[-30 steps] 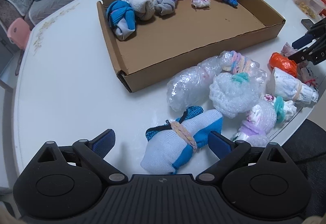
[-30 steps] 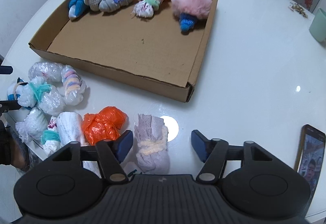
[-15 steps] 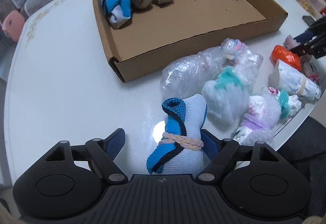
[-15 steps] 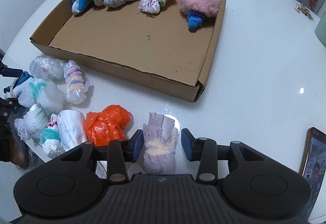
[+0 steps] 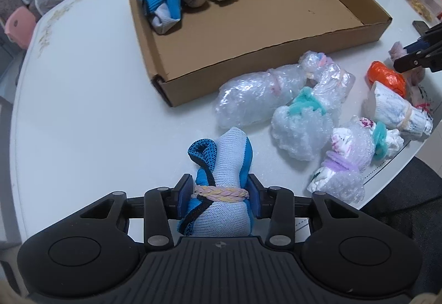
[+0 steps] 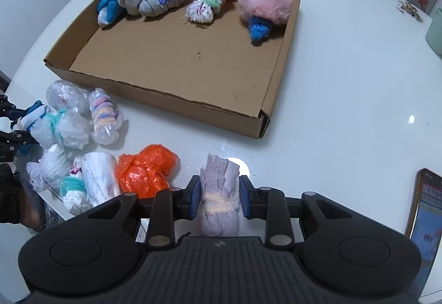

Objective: Organize objects
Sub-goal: 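Grasp the blue-white sock bundle with the left gripper while the right grasps the lilac sock roll, then carry both bundles into the tray, set them down and open both grippers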

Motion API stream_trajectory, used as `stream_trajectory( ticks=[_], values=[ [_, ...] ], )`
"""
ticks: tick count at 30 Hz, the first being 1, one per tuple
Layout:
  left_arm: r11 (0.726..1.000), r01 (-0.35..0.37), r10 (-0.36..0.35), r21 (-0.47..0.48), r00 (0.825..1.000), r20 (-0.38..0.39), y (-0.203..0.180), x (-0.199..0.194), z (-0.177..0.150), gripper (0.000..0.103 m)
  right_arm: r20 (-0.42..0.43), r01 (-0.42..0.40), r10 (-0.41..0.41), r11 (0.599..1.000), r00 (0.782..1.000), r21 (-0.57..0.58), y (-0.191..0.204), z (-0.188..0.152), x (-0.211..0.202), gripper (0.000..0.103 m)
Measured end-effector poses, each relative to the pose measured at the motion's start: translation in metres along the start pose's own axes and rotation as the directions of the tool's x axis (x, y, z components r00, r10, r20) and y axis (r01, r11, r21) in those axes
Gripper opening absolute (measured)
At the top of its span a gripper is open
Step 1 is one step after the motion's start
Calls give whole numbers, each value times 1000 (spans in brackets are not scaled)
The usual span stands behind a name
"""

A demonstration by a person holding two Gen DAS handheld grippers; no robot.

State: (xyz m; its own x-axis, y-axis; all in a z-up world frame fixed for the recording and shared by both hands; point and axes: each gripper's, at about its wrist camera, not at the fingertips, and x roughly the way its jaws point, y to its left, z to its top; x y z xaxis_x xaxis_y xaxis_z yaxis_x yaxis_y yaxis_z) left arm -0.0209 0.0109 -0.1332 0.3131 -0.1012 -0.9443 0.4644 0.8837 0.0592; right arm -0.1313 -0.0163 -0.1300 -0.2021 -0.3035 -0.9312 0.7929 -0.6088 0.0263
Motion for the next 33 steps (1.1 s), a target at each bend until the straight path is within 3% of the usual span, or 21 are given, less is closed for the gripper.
stream_trajectory(
  ticks=[10,19,28,33],
  values=[
    [998,-19,18,-64,1000,-12,18,-27,4,49,16,7,-8,1000,1000,11,-17,4,-19,26],
    [985,-17,38,-170,992,123,49,-67,37,49,65,6,-8,1000,998,24,-21,26,-48,26],
    [983,23,27,-184,964,265,53,-78,103,49,183,-28,30,1000,983,-11,-5,94,-73,26],
    [981,62,-8,-184,959,283,47,-60,131,49,202,-47,59,997,978,-63,24,137,-61,26]
  ],
)
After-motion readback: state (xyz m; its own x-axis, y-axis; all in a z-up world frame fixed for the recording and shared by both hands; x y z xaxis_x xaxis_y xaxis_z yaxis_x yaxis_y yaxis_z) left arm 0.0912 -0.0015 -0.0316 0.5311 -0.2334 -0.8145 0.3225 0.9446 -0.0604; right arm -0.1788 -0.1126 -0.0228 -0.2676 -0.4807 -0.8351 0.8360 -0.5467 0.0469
